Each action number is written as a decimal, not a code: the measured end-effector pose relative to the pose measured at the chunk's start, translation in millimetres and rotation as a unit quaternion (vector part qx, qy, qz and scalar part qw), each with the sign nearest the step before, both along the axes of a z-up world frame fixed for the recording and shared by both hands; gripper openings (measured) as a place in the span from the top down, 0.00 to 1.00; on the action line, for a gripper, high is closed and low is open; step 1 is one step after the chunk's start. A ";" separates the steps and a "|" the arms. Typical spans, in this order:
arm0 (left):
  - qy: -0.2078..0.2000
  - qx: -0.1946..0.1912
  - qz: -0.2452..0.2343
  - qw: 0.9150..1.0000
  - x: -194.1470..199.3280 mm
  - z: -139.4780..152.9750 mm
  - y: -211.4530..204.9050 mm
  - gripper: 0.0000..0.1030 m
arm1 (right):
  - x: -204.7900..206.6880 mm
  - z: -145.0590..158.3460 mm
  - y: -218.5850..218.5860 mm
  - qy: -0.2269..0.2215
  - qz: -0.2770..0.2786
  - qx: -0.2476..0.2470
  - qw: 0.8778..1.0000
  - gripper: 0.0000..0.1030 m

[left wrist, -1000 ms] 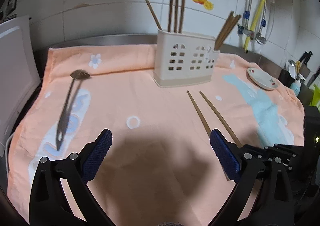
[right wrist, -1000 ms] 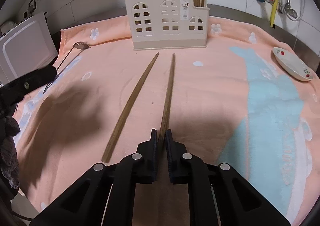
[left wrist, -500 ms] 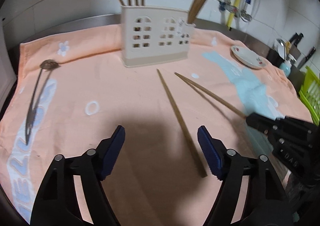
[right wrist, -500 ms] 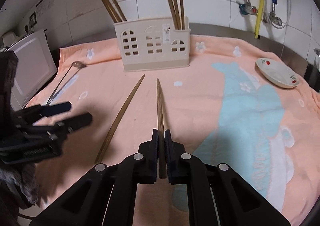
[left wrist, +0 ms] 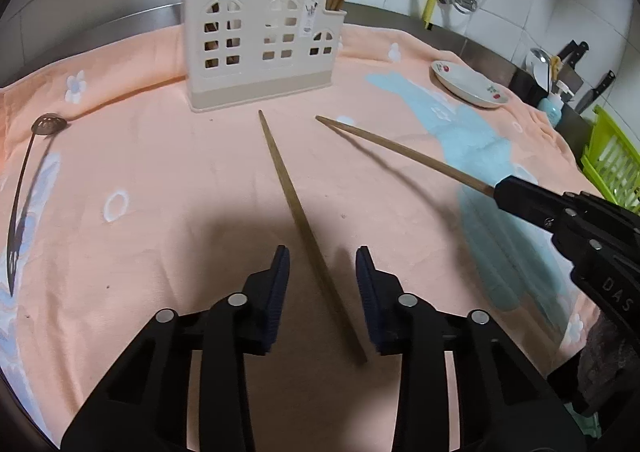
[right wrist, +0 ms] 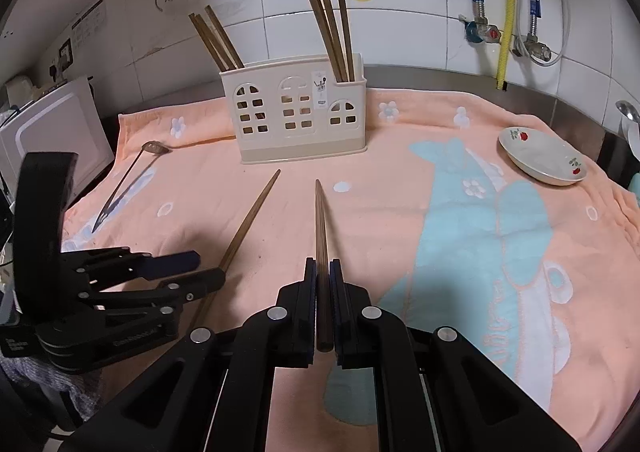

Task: Organize utensils
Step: 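Lift the left tool's chopstick toward the holder while the right tool lifts its chopstick, then lower the left tool's chopstick into the holder while the right tool inserts its chopstick, then open the left tool and withdraw while the right tool releases and withdraws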

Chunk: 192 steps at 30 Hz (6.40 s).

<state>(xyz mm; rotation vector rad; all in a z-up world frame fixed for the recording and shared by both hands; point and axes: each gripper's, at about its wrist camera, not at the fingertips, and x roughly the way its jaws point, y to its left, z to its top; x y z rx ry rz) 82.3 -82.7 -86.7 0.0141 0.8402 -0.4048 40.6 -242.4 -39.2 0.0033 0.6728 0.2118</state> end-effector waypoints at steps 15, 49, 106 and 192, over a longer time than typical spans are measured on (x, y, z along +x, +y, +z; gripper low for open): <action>0.015 0.031 0.002 0.999 5.9 -9.1 -7.8 0.69 | -4.0 8.3 -3.1 -0.012 0.000 0.004 1.000 0.94; 0.004 0.026 0.001 1.000 1.7 -3.3 4.5 0.94 | -7.5 39.0 -3.5 -0.051 0.010 -0.007 0.999 0.94; -0.233 0.053 0.026 0.971 64.1 245.4 27.9 0.94 | 130.2 226.3 20.6 -0.180 0.060 -0.065 0.980 0.94; -0.204 0.036 0.108 0.972 -6.2 171.7 68.1 0.05 | 51.2 131.7 10.3 -0.116 0.035 -0.048 0.991 0.12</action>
